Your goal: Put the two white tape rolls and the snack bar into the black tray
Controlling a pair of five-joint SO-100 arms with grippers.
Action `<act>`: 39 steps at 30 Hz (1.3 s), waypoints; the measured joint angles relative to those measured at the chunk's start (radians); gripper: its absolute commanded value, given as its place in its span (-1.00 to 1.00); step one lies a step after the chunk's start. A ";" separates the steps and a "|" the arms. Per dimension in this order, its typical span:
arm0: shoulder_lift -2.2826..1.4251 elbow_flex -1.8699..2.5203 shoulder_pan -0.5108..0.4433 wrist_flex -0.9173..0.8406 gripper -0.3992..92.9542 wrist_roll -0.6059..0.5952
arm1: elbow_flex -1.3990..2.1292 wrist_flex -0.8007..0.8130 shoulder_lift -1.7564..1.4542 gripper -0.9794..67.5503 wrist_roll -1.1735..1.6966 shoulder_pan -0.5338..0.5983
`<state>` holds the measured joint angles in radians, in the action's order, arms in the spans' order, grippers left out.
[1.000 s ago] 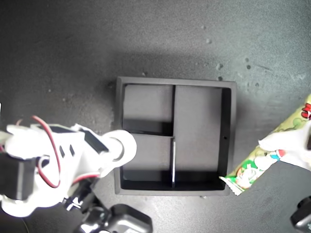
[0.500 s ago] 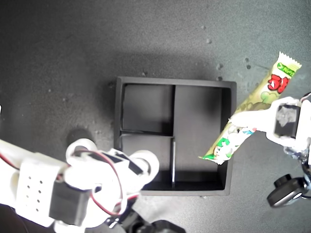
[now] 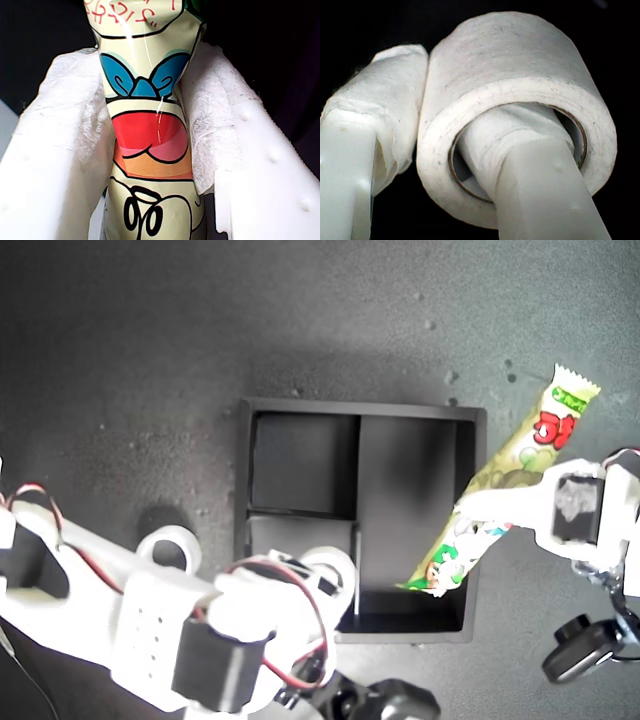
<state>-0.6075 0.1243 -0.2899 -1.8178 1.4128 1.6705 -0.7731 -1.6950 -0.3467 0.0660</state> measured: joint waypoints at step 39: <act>-1.269 1.578 0.000 0.364 -0.66 0.391 | -1.172 -0.871 0.552 -0.03 0.000 0.011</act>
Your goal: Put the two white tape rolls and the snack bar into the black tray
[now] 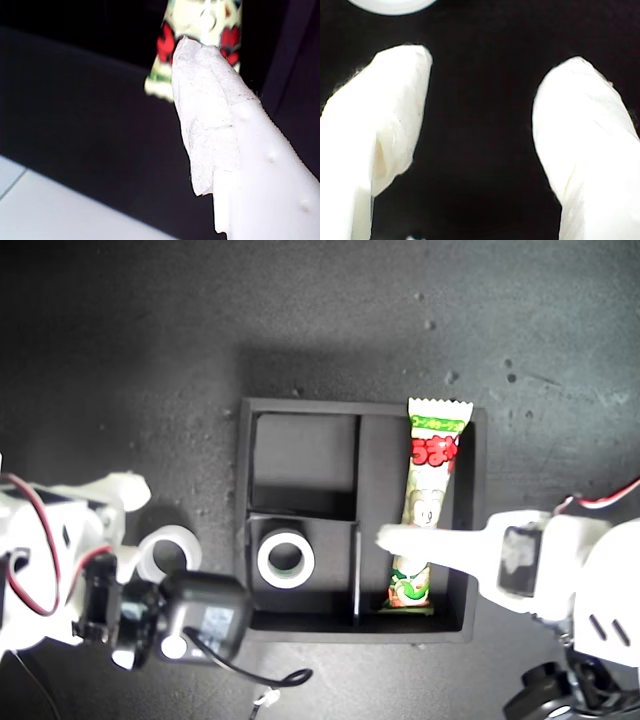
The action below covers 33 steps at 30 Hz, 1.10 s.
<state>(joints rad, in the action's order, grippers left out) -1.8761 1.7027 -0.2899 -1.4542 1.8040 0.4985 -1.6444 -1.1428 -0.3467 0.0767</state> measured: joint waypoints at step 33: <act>0.287 0.308 -0.135 0.575 -0.99 0.202 | 0.235 -0.153 -0.790 -0.98 -0.707 0.014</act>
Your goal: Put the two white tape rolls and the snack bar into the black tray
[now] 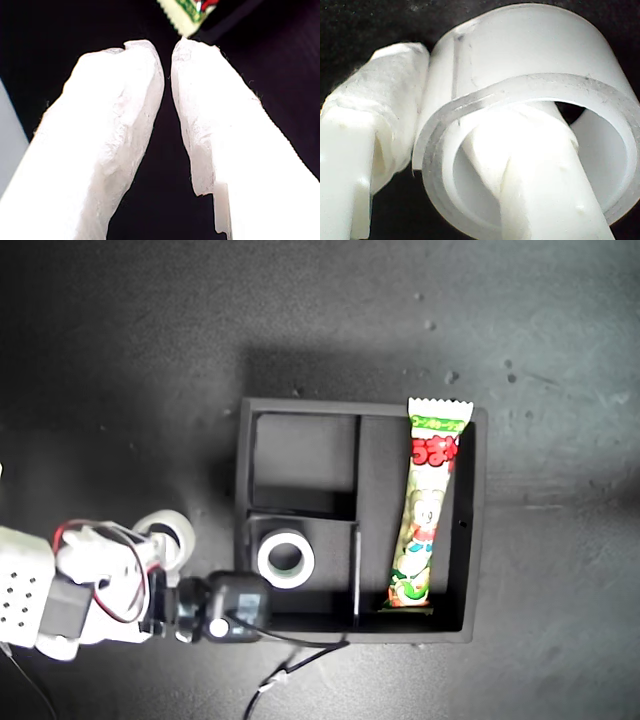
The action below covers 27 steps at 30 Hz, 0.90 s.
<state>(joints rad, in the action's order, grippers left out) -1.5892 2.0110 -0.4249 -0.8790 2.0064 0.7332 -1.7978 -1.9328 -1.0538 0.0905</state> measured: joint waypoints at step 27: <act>0.635 -1.456 0.359 -0.821 -0.99 -0.716 | 2.098 0.793 -1.272 -0.99 -0.457 -0.034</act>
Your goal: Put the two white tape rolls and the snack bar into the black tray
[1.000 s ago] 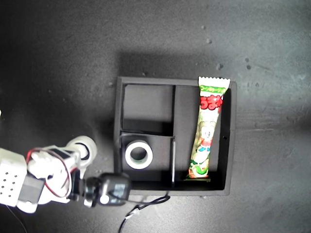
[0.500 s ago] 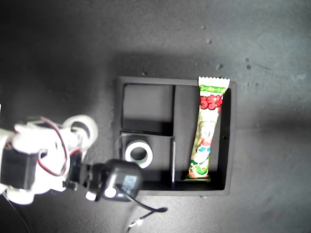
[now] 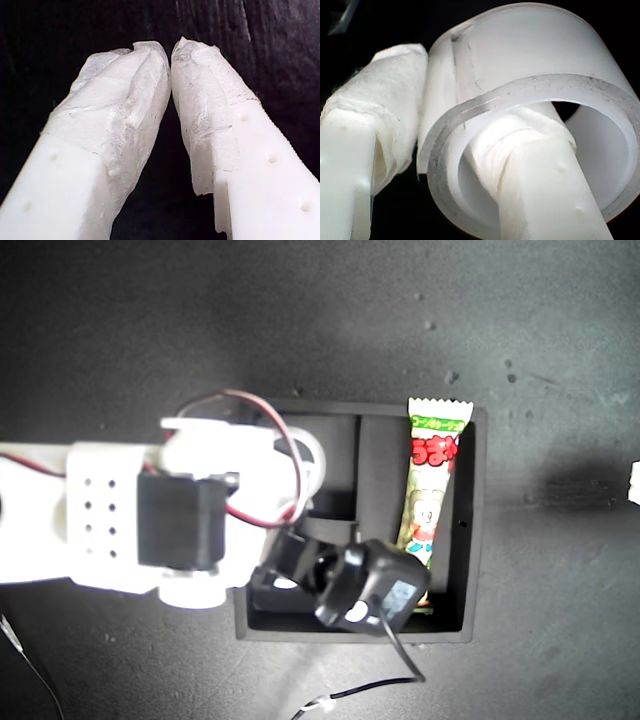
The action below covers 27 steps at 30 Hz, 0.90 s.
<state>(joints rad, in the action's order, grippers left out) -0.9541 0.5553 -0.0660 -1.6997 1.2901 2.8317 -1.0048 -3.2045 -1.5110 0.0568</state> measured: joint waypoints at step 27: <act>0.153 -0.202 0.020 -0.118 -0.87 0.023 | 0.249 0.304 0.000 -0.98 0.005 0.164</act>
<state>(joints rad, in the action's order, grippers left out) -0.8007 0.3528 -0.0460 -1.8178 1.3131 3.0802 -0.7010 -3.2045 -1.5064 0.2209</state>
